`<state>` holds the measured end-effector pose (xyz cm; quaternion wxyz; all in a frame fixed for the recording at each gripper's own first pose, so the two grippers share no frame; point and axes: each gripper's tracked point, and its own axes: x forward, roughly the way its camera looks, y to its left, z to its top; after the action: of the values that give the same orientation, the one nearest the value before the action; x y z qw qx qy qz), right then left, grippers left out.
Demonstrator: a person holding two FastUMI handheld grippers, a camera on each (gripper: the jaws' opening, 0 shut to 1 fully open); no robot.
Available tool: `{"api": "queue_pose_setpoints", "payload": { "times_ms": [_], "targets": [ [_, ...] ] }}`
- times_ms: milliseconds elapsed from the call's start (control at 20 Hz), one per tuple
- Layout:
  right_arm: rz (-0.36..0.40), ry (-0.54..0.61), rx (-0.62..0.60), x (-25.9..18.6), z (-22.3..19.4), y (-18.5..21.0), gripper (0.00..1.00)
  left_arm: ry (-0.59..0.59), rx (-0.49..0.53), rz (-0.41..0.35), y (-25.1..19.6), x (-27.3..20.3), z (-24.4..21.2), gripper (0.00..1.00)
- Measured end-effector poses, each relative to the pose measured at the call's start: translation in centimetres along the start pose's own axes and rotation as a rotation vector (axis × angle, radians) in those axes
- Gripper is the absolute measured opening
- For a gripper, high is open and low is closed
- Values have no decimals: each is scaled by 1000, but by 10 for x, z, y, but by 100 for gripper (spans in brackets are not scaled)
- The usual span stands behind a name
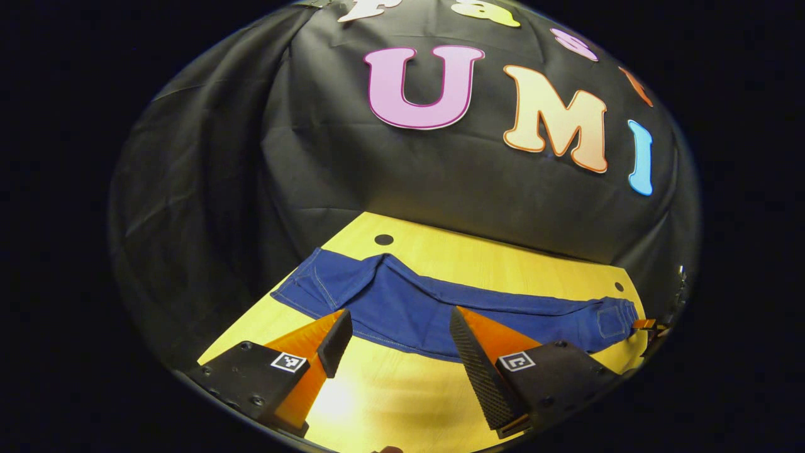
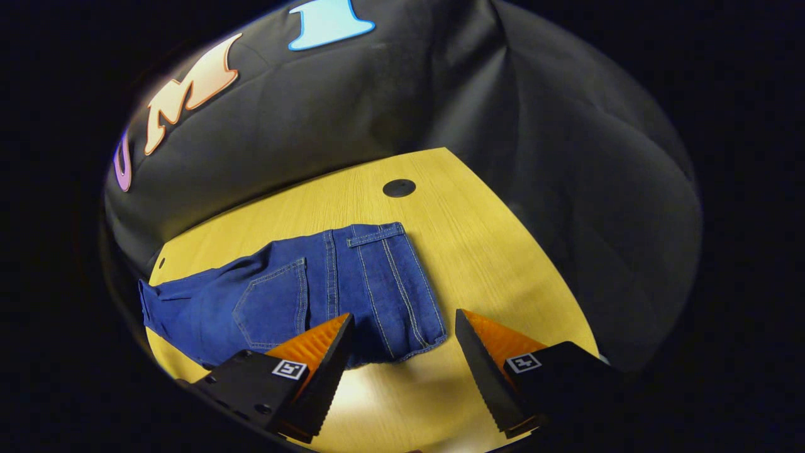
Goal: Grasp the waist and the cuffs of the jeans and fold them to make the two legs overlap; first hold the waist and fold one-third of the jeans toward the cuffs, then hold the cuffs and fold the remaining one-third in the same direction to finish folding.
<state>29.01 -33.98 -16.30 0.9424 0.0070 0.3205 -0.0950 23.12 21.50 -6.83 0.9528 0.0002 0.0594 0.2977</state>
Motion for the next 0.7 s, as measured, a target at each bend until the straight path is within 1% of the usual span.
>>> {"api": "queue_pose_setpoints", "payload": {
  "times_ms": [50,150,200,250,300,350,400,450,500,600,700],
  "targets": [
    [1,12,5,1,-2,0,98,6,4,0,-4,1,-2,95],
    [1,19,4,4,-6,0,99,12,17,-7,-11,3,-3,95],
    [7,15,-4,6,-6,3,94,12,26,-11,-14,6,-1,95],
    [14,15,-10,7,-7,5,98,13,37,-12,-16,6,1,95],
    [15,21,-11,7,-8,6,97,9,46,-9,-16,7,4,95],
    [18,29,-5,9,-11,7,87,6,53,-8,-17,9,6,95],
    [22,27,1,6,-11,7,92,2,58,-9,-19,8,8,95],
    [31,10,4,8,-10,7,87,-2,64,-9,-20,8,10,95],
    [55,24,28,9,-14,12,87,-3,68,-10,-21,8,10,95],
    [60,13,74,11,-13,16,67,-2,62,-19,-26,9,9,95],
    [48,0,61,10,-15,17,53,-2,37,-32,-32,9,6,95]
  ]
}}
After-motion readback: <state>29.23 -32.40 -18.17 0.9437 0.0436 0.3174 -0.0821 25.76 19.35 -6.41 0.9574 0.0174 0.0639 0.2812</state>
